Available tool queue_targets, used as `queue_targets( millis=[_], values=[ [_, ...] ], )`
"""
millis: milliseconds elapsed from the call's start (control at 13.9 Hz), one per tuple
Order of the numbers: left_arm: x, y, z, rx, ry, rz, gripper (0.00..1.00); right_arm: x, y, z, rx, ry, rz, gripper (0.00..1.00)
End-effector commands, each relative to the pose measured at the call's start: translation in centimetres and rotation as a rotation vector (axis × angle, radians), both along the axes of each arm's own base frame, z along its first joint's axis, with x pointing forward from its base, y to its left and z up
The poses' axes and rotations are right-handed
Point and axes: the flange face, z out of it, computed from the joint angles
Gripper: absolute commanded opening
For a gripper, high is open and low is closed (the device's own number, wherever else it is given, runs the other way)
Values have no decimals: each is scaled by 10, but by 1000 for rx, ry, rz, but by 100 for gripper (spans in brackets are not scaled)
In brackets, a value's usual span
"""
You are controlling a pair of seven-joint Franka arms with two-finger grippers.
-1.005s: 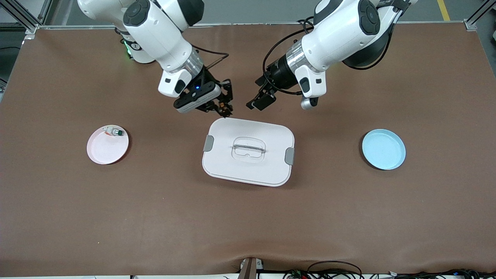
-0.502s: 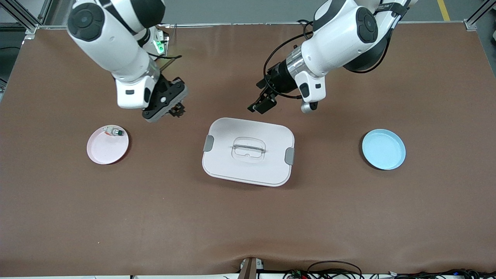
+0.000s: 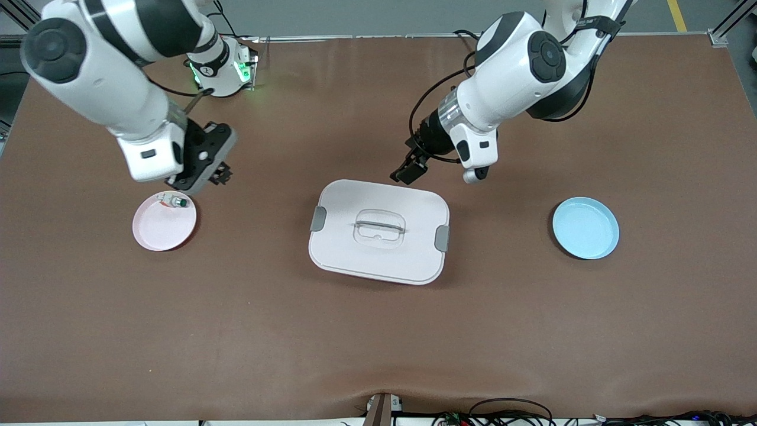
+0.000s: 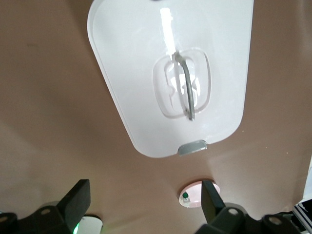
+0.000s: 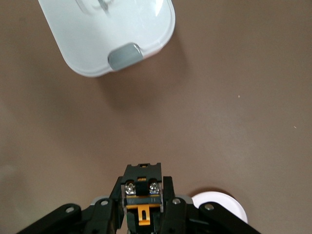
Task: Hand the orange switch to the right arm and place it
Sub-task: 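Carry the switch to the pink plate while the left gripper withdraws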
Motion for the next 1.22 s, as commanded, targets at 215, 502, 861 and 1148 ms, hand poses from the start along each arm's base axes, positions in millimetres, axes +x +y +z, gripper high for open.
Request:
queue_targets(
  millis=[215, 502, 861, 1148],
  values=[
    [-12, 45, -8, 78, -78, -70, 100, 2, -83, 6, -22, 6, 171, 0],
    [-13, 74, -16, 114, -142, -173, 100, 7, -152, -28, -14, -2, 220, 0],
    [-22, 111, -36, 168, -243, -406, 100, 6, -207, -81, -15, -44, 266, 0],
    [-14, 143, -41, 187, -310, -524, 100, -9, -213, -132, -66, -61, 294, 0]
  ],
)
